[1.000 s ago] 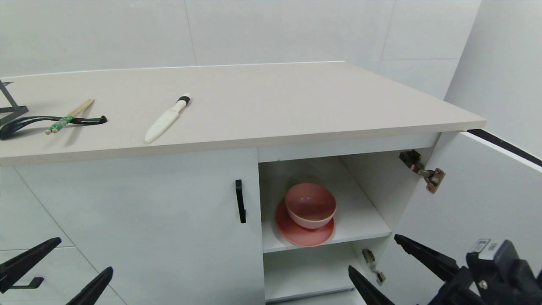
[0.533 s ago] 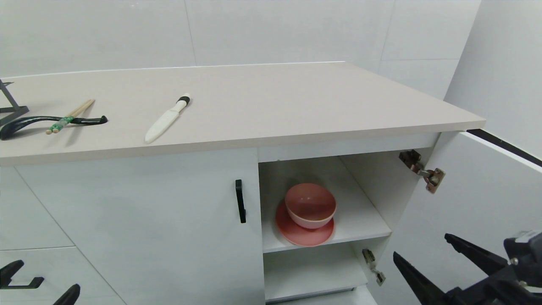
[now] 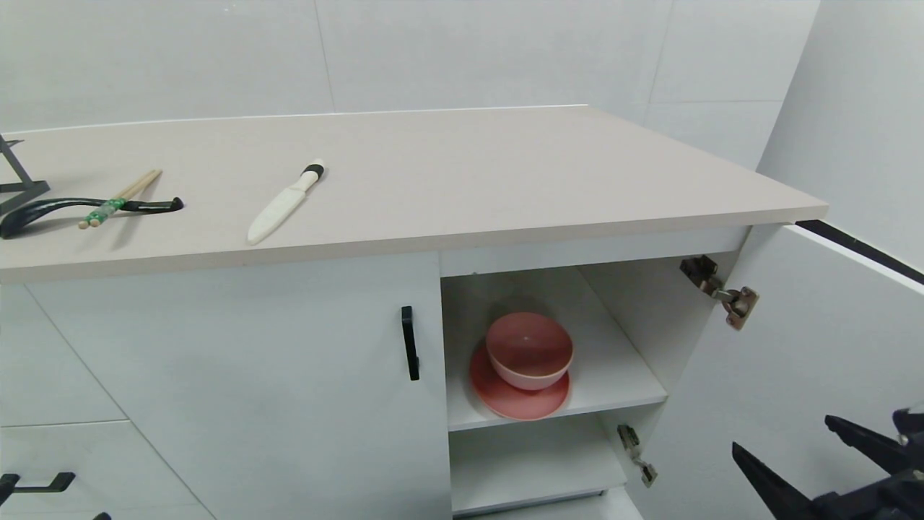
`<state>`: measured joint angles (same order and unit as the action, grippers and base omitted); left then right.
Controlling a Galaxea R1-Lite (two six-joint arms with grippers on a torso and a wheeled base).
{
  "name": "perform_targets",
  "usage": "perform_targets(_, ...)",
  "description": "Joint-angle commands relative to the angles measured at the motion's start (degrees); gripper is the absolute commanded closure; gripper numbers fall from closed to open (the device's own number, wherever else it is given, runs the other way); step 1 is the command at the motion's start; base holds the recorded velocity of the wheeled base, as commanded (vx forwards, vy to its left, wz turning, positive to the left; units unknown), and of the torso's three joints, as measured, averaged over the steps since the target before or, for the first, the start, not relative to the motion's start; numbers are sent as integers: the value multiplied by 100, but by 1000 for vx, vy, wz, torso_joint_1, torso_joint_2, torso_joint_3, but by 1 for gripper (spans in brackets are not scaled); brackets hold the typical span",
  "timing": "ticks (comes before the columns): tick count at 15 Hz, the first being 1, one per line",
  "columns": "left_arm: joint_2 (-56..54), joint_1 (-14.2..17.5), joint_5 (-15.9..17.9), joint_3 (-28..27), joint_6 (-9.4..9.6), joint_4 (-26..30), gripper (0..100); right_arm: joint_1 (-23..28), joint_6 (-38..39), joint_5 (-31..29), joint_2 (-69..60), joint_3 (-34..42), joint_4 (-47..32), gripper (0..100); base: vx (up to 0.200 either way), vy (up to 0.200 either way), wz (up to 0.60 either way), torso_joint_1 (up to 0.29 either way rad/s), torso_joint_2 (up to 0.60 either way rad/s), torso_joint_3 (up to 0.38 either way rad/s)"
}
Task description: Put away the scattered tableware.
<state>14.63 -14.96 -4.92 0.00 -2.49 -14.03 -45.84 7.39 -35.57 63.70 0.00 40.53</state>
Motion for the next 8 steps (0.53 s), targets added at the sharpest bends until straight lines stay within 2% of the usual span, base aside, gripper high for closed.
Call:
perform_targets(1, -188, 63, 35, 0, -6, 6, 0, 75, -273, -2, -885, 0, -450, 0, 0, 0, 0, 0, 0, 0)
perform_targets(3, -188, 63, 62, 0, -15, 50, 0, 268, -457, -38, -1061, 0, -520, 0, 0, 0, 0, 0, 0, 0)
perform_targets(5, -232, 160, 62, 0, -24, 269, 0, 699, -1002, -38, -1623, 0, -714, 0, 0, 0, 0, 0, 0, 0)
perform_targets(7, -566, 371, 71, 0, -226, 419, 0, 1358, -1354, -2, -2037, -9, -696, 0, 0, 0, 0, 0, 0, 0)
perform_targets(8, -610, 406, 71, 0, -252, 445, 0, 1455, -1433, 15, -2151, -9, -714, 0, 0, 0, 0, 0, 0, 0)
